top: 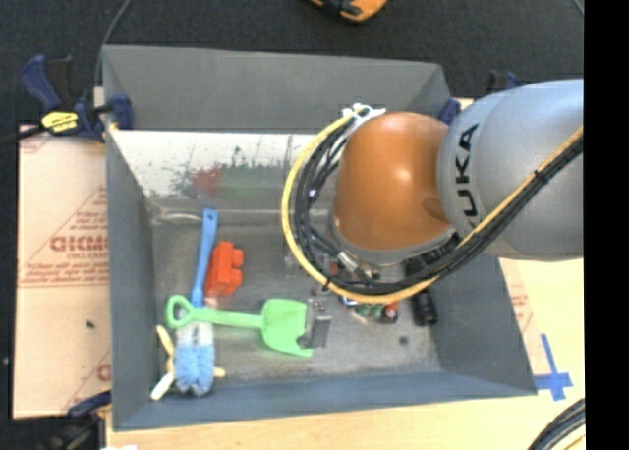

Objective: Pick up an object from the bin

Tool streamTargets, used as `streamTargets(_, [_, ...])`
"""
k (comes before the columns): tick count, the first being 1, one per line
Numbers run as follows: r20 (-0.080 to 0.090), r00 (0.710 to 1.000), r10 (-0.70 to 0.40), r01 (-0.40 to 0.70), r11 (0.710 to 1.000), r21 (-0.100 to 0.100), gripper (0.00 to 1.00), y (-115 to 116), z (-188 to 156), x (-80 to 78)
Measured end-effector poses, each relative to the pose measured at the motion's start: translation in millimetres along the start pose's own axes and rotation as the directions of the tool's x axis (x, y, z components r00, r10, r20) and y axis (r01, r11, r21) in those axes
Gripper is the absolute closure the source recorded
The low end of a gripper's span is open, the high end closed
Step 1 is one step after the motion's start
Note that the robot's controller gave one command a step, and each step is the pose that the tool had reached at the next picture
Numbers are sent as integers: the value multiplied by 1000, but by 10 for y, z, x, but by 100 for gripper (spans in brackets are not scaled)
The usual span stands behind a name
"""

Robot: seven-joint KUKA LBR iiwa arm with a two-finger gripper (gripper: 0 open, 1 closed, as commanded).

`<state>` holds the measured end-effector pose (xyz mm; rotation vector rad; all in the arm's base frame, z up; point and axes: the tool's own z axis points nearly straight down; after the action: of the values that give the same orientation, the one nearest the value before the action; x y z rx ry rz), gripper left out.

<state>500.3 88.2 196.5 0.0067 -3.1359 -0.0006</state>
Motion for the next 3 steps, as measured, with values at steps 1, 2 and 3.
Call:
streamTargets(1, [8, 1000, 5, -5, 1000, -1, 0, -6, -45, -15])
streamTargets(2, [9, 984, 176, -176, 984, -4, 0, 158, 994, -33])
streamTargets(3, [15, 999, 35, -35, 999, -1, 0, 197, 616, -93])
